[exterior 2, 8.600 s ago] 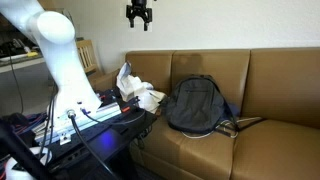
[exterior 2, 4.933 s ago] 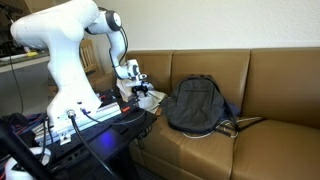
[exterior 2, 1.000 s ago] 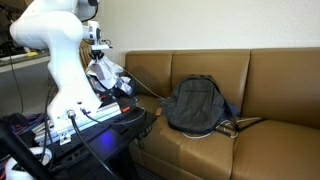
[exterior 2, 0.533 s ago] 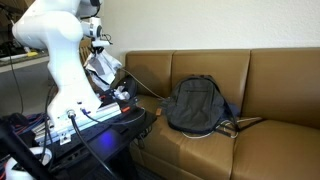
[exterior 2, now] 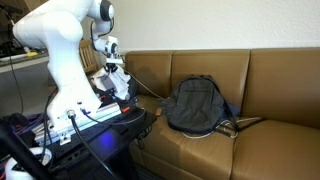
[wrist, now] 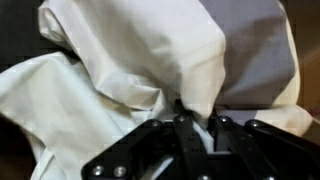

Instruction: Place the white cloth on the armest

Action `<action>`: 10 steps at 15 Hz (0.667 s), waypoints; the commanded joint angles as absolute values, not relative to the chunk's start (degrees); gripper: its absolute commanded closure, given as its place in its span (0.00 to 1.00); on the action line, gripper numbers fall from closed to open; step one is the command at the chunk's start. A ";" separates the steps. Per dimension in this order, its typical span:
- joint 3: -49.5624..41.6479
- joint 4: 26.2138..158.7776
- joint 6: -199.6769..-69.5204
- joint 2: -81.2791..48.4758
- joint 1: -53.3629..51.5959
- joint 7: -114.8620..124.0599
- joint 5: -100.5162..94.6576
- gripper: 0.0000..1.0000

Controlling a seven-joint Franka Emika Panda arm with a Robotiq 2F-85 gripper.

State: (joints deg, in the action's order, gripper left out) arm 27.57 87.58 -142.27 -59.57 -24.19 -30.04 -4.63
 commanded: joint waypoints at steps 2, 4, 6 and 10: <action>23.87 79.68 -135.71 -67.16 -32.64 -26.96 -9.31 0.95; 23.31 77.06 -135.13 -68.49 -35.09 -26.42 -11.45 0.95; 21.45 74.37 -135.41 -68.97 -37.84 -24.93 -13.30 0.95; 16.11 69.41 -134.73 -69.64 -41.90 -20.06 -15.34 0.56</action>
